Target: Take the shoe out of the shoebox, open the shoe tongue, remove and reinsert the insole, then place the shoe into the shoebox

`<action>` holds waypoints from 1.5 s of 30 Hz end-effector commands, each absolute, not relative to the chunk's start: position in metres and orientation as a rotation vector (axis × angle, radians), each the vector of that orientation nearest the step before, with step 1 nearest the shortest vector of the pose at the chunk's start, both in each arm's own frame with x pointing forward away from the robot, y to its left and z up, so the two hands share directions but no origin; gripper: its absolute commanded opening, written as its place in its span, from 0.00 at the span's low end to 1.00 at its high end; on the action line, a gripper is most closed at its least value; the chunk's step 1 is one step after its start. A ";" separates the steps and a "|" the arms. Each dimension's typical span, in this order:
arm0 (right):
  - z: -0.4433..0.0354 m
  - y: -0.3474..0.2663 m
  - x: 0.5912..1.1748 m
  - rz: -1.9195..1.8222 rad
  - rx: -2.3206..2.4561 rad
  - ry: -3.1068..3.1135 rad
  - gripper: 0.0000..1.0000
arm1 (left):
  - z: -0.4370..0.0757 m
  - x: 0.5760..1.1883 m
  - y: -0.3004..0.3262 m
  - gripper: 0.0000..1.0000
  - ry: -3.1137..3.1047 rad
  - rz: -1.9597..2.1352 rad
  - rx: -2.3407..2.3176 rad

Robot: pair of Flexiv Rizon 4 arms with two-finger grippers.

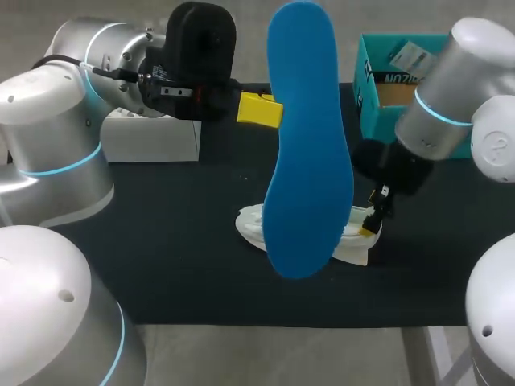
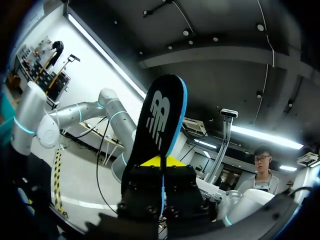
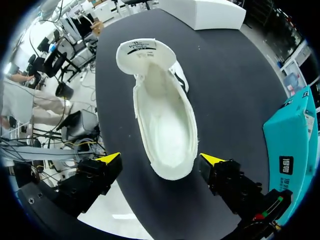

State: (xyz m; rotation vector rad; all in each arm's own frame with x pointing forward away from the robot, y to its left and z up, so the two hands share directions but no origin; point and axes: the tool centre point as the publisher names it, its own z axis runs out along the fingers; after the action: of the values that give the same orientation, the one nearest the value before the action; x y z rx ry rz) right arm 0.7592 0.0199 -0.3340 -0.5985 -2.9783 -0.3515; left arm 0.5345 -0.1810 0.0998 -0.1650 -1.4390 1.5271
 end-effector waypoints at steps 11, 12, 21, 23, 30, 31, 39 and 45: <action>-0.326 0.019 0.759 -0.115 -0.567 -2.981 1.00 | 0.099 0.534 -0.181 0.00 -1.437 1.528 -0.167; -0.326 0.019 0.759 -0.115 -0.567 -2.981 1.00 | 0.099 0.534 -0.181 0.00 -1.437 1.528 -0.167; -0.326 0.019 0.759 -0.115 -0.567 -2.981 1.00 | 0.099 0.534 -0.181 0.00 -1.437 1.528 -0.167; -0.326 0.019 0.759 -0.115 -0.567 -2.981 1.00 | 0.099 0.534 -0.181 0.00 -1.437 1.528 -0.167; -0.326 0.019 0.759 -0.115 -0.567 -2.981 1.00 | 0.099 0.534 -0.181 0.00 -1.437 1.528 -0.167; -0.326 0.019 0.759 -0.115 -0.567 -2.981 1.00 | 0.099 0.534 -0.181 0.00 -1.437 1.528 -0.167; -0.326 0.019 0.759 -0.115 -0.567 -2.981 1.00 | 0.099 0.534 -0.181 0.00 -1.437 1.528 -0.167; -0.326 0.019 0.759 -0.115 -0.567 -2.981 1.00 | 0.099 0.534 -0.181 0.00 -1.437 1.528 -0.167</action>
State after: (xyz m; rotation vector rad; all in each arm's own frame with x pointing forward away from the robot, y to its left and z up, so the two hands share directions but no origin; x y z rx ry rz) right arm 0.7607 0.0195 -0.3262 -0.5661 -2.9780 -0.1143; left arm 0.5344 -0.1811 0.0999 -0.1649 -1.4390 1.5271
